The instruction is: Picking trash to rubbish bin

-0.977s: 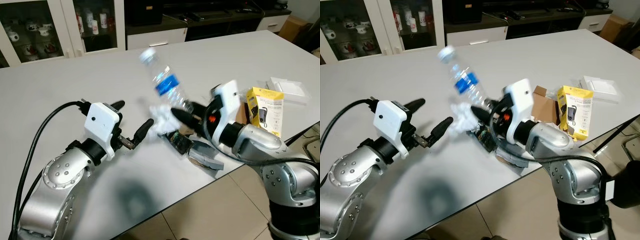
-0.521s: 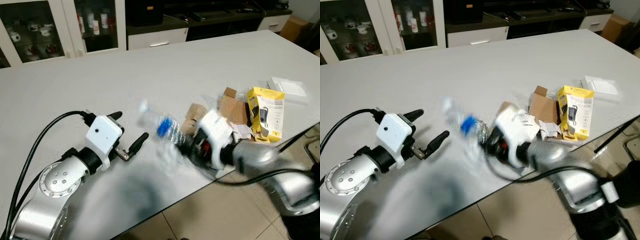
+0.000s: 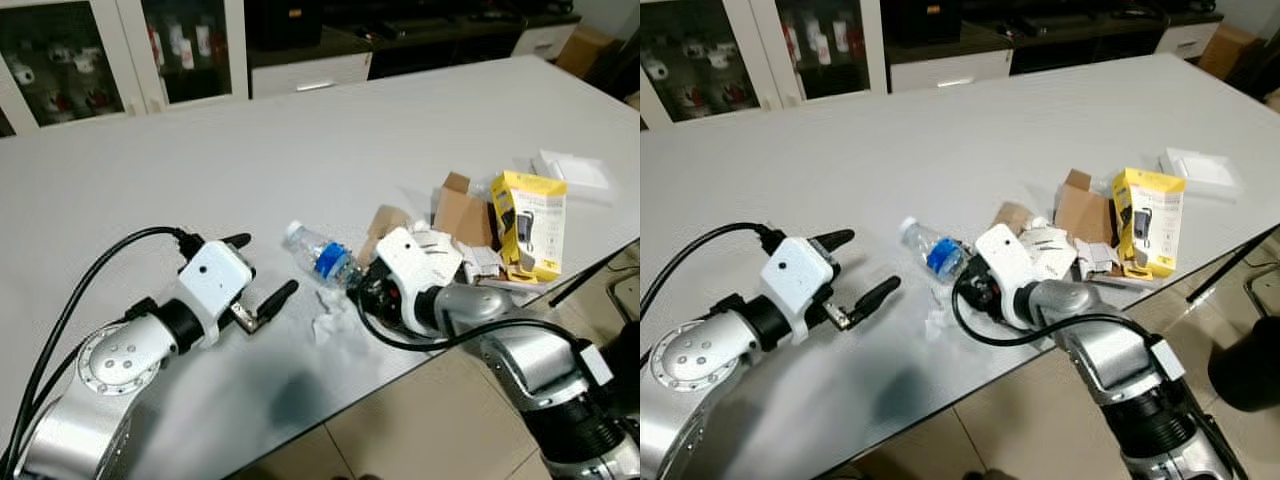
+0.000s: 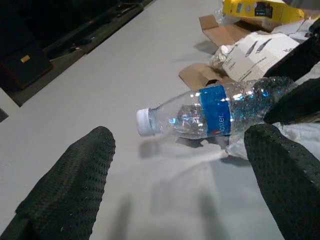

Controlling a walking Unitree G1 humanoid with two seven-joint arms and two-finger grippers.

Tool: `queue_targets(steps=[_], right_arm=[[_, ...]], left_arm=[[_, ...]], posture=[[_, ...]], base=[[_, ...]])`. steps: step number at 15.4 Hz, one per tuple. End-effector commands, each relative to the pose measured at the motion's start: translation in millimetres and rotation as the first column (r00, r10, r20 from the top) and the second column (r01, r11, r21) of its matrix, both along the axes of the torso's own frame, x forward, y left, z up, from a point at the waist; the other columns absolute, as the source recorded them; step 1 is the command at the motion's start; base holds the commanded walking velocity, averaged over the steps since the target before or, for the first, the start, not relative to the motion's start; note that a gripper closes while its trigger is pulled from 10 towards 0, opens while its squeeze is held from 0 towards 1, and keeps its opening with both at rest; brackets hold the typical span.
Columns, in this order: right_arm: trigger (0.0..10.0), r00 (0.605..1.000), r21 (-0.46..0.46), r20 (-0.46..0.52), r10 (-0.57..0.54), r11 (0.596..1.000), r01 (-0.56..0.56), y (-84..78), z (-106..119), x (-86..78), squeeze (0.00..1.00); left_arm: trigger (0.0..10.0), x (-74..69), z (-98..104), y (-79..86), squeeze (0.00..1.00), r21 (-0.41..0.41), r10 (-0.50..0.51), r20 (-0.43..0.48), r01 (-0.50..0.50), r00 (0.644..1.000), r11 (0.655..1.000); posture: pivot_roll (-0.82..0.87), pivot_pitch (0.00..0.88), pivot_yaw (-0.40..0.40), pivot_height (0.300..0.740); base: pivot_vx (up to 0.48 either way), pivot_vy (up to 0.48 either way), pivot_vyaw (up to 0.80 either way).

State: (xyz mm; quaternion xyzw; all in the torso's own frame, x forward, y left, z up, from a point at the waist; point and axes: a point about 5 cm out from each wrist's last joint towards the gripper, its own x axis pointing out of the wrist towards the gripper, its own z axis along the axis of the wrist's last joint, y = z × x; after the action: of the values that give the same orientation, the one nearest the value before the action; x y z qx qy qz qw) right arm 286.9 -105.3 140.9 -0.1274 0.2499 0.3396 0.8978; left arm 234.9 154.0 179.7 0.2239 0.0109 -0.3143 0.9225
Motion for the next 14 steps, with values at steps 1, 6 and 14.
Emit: queue_targets(steps=[1,6,14], right_arm=[[10.0,1.000,-0.017,0.015,-0.018,1.000,0.019,-3.7,4.1,5.1,1.00],[10.0,1.000,-0.055,0.019,-0.011,0.998,0.012,-3.1,3.5,8.8,0.00],[6.9,1.000,-0.019,0.006,-0.018,1.000,0.019,-5.0,10.9,13.5,0.00]], left_arm=[[10.0,-0.8,0.6,-1.3,0.00,0.012,-0.012,0.002,0.012,1.000,1.000],[10.0,-2.9,-0.2,-2.0,0.00,0.021,-0.011,0.005,0.011,1.000,1.000],[10.0,-1.6,-0.3,-2.8,0.00,0.032,-0.018,0.014,0.018,1.000,0.999]], posture=[[0.05,0.090,-0.104,0.740],[0.05,0.076,-0.114,0.740],[0.05,0.063,-0.112,0.740]], base=[[0.000,0.000,0.00],[0.000,0.000,0.00],[0.000,0.000,0.00]])
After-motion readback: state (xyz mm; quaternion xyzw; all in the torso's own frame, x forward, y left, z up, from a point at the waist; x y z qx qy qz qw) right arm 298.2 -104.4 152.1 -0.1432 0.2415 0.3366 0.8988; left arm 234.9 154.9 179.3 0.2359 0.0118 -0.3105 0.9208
